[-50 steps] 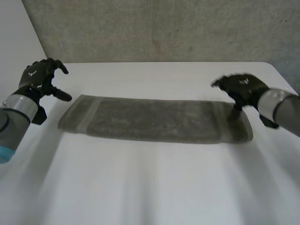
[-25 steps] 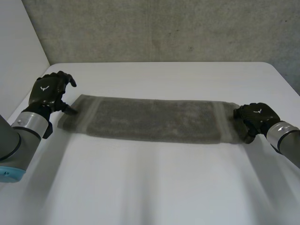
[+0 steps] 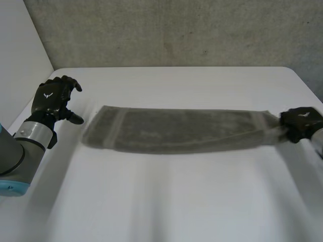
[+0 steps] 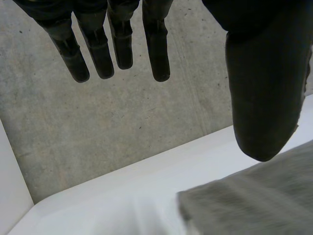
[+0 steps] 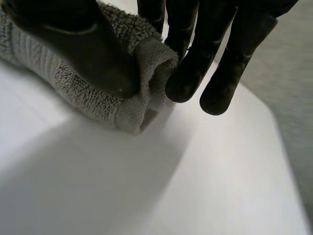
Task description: Fold the towel.
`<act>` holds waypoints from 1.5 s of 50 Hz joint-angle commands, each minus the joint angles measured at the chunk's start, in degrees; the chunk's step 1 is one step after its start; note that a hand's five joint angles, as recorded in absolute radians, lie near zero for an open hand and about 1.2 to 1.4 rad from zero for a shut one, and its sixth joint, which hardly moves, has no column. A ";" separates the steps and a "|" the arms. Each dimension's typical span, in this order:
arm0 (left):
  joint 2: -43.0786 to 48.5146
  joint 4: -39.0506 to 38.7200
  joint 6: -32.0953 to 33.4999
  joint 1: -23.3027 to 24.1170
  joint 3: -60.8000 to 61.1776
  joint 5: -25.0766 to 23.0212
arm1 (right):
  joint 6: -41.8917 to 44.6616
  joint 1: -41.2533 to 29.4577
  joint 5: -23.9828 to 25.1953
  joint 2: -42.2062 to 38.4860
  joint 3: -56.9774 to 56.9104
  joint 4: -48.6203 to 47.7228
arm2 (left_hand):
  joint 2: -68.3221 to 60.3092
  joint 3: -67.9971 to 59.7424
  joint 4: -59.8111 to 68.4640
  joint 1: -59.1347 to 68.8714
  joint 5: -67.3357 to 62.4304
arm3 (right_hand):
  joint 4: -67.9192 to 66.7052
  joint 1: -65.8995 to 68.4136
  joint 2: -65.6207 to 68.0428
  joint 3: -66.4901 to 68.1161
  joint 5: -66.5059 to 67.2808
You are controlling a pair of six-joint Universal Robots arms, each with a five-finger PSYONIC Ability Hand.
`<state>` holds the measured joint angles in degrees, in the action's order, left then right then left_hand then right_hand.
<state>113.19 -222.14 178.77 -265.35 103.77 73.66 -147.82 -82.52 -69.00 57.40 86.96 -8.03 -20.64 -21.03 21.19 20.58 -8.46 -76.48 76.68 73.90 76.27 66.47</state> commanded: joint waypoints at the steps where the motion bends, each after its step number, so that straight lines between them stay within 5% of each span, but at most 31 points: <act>1: 0.01 0.04 0.00 0.01 0.03 0.08 | 4.91 9.49 0.71 1.22 -5.57 3.20 | 3.69 4.09 -4.25 -3.63 1.51 | -3.52 3.32 6.10 3.73 3.53; 12: 0.01 0.04 0.00 0.01 0.03 0.08 | 9.48 6.85 0.54 3.24 -23.59 18.05 | 4.20 4.59 -4.75 -4.14 2.02 | -3.52 3.32 6.10 3.73 3.53; 20: -0.08 0.04 0.08 0.01 0.12 0.08 | 8.51 -16.53 -2.98 3.42 -29.74 19.11 | 4.53 4.93 -5.09 -4.48 2.35 | -3.52 3.32 6.10 3.73 3.53; 25: 0.01 0.04 0.08 0.01 0.12 0.08 | 8.60 -37.22 -9.03 -4.90 -38.24 18.93 | 4.70 5.10 -5.26 -4.64 2.52 | -3.52 3.32 6.10 3.73 3.53; 34: -0.08 0.13 0.08 0.01 0.21 0.08 | 9.13 -50.19 -11.15 -21.19 -49.34 19.28 | 4.70 5.10 -5.26 -4.64 2.52 | -3.52 3.32 6.10 3.73 3.53; 35: -0.08 0.13 0.08 0.01 0.21 0.08 | 9.22 -51.24 -11.76 -23.11 -50.39 19.28 | 4.70 5.10 -5.26 -4.64 2.52 | 18.40 -18.61 -15.82 -18.19 -18.40; 36: -0.08 0.13 0.08 0.01 0.21 0.08 | 9.22 -51.25 -11.77 -23.13 -50.40 19.28 | 4.70 5.10 -5.26 -4.64 2.52 | 18.62 -18.82 -16.04 -18.41 -18.62; 37: -0.08 0.13 0.08 0.01 0.21 0.08 | 9.30 -51.60 -13.07 -24.43 -51.18 19.20 | 4.87 5.26 -5.42 -4.81 2.69 | 54.43 -54.63 -51.85 -54.21 -54.42; 38: -0.08 0.04 0.08 0.01 0.21 0.08 | 9.30 -51.60 -14.65 -24.88 -51.62 18.94 | 4.87 5.26 -5.42 -4.81 2.69 | 66.48 -66.68 -63.90 -66.27 -66.47; 47: 0.19 0.04 0.08 0.01 0.12 -0.01 | 8.34 -50.63 -19.06 -19.52 -49.08 19.20 | 5.04 5.43 -5.59 -4.98 2.86 | 66.48 -66.68 -63.90 -66.27 -66.47; 56: 0.54 0.13 0.08 0.18 0.21 -0.01 | 2.55 -40.81 -18.10 -2.15 -24.17 16.31 | 5.04 5.43 -5.59 -4.98 2.86 | 66.48 -66.68 -63.90 -66.27 -66.47; 61: 0.54 0.13 0.08 0.36 0.21 -0.01 | -2.12 -33.76 -14.14 3.24 -9.53 10.58 | 5.04 5.43 -5.59 -4.98 2.86 | 65.39 -65.59 -62.81 -65.17 -65.38; 63: 0.54 0.04 0.00 0.36 0.56 -0.01 | -3.61 -29.12 -9.94 5.17 -1.92 6.47 | 5.04 5.43 -5.59 -4.98 2.86 | 54.50 -54.70 -51.92 -54.28 -54.49; 75: 0.27 0.04 0.00 1.50 1.26 -0.01 | -3.53 -21.37 -5.53 1.22 5.41 -0.23 | 5.54 5.94 -6.10 -5.48 3.36 | 39.68 -39.88 -37.09 -39.46 -39.67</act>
<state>113.64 -222.10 178.77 -264.43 104.74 73.65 -151.77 -105.88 -74.64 61.93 92.03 -7.49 -18.45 -18.71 18.72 18.87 -6.29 -32.81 32.48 32.45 32.80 23.15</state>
